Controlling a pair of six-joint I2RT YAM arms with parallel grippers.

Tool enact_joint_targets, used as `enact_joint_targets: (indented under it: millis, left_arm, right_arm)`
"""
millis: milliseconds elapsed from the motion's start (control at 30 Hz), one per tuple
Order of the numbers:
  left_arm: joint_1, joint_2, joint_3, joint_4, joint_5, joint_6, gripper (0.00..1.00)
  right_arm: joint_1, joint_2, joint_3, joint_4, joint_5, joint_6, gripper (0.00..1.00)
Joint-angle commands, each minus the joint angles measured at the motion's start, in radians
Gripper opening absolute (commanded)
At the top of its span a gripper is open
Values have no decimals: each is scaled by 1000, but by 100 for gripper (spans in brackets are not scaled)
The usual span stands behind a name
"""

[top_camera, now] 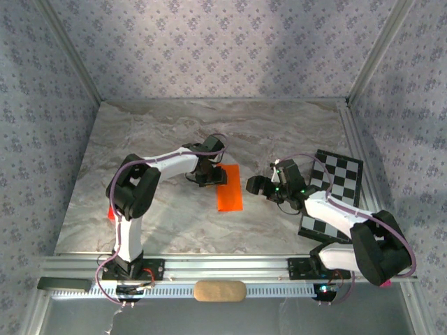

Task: Fold a paper plane with a square sheet of paper (pick it up from the middle)
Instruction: Hold the square sheet of paper at the center of the table.

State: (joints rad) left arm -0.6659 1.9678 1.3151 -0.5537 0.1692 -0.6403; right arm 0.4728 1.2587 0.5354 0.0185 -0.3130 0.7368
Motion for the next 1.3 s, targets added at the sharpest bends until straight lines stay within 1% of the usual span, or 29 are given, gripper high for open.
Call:
enact_joint_targets:
  millis: [0, 300, 700, 867, 1000, 1133, 1233, 1267]
  left_arm:
    - [0, 101, -20, 37, -50, -1, 53]
    - [0, 111, -13, 36, -45, 33, 53]
    - [-5, 128, 5, 22, -68, 73, 53]
    - [-7, 137, 19, 2, -93, 62, 53]
    - [-8, 135, 19, 9, -88, 55, 53]
    - [-7, 134, 15, 10, -89, 48, 53]
    - [-8, 134, 10, 12, -86, 44, 53]
    - [-7, 133, 9, 12, -86, 41, 53]
  right_arm:
    - [-2, -9, 7, -17, 10, 9, 85]
    - [0, -10, 6, -18, 9, 7, 85]
    - [0, -8, 2, -17, 10, 9, 85]
    - [1, -9, 5, -18, 10, 9, 85]
    - [1, -9, 5, -17, 9, 10, 85]
    - [1, -5, 2, -1, -6, 8, 80]
    - [0, 14, 3, 25, -39, 4, 70]
    - [-1, 30, 15, 26, -57, -1, 63]
